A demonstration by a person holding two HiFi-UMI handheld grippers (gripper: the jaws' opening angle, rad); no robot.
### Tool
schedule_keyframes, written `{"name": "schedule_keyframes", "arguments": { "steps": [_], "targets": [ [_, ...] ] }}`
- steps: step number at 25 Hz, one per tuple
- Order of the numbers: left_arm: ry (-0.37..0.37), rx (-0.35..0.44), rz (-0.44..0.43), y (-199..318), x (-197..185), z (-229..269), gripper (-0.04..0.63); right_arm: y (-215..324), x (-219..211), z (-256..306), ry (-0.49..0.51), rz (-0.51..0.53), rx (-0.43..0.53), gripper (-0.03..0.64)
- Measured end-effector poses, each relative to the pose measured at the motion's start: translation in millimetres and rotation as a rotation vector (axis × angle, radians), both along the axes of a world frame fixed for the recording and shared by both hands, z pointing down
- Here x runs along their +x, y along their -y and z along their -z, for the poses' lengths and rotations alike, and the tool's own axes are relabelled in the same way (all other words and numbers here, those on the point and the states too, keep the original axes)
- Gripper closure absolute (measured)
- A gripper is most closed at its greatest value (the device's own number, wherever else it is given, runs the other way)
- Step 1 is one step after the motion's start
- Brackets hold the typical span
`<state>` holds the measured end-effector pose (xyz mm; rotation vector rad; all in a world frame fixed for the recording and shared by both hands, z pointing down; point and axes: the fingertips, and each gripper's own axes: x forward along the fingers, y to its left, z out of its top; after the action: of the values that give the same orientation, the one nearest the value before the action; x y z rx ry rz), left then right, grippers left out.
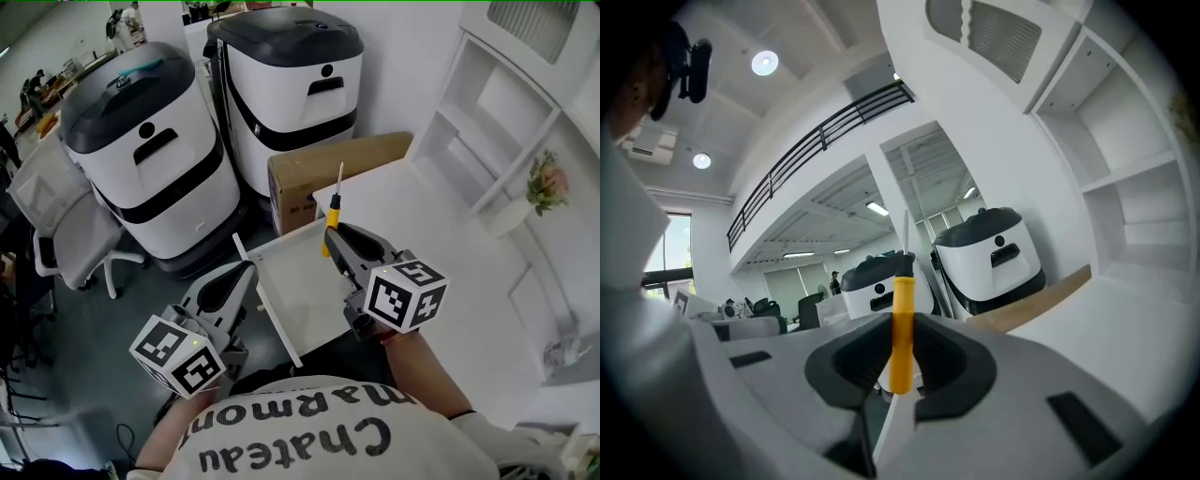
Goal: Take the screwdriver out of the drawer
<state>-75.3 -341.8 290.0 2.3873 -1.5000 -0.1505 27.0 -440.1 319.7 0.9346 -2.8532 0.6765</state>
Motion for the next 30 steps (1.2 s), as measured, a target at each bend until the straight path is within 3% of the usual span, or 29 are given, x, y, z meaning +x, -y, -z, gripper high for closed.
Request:
{"name": "schedule_keyframes", "arguments": {
  "steps": [9,21,30],
  "targets": [
    [-0.003,0.024,-0.038,-12,-21,7,0.572,-24,-11,23,-0.01,-0.081,0.069,0.537],
    [0.034,-0.007,-0.136,-38,-59,2,0.572,-75,-41,32,-0.018,-0.212,0.062,0.537],
    [-0.007,-0.013,-0.18,-62,-64,-4,0.572,-119,-57,29,-0.01,-0.242,0.043,0.537]
  ]
}}
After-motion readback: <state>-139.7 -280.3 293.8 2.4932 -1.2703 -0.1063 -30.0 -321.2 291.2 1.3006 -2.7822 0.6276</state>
